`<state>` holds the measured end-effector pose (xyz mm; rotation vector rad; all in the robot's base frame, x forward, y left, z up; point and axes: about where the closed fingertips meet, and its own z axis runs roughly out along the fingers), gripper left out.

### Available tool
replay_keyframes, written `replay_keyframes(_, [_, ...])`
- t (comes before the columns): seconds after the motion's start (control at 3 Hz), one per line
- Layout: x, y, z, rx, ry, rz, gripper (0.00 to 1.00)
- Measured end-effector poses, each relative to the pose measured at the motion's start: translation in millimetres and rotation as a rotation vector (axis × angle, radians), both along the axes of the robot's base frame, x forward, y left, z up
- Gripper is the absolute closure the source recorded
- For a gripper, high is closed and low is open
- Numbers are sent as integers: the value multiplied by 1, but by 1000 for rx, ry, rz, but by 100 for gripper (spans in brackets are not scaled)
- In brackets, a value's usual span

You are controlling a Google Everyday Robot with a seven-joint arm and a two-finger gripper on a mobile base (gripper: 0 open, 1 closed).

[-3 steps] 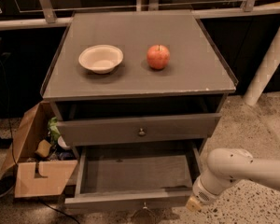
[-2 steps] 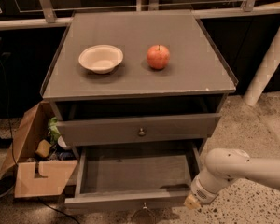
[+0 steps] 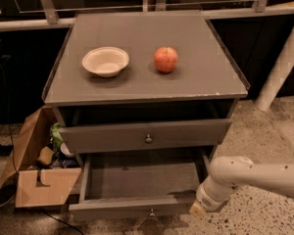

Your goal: Close middle drawer

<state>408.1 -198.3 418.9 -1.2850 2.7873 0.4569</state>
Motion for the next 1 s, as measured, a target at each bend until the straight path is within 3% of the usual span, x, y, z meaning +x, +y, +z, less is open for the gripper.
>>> replay_keyframes(1.0, [0,0,0,0,0,0,27])
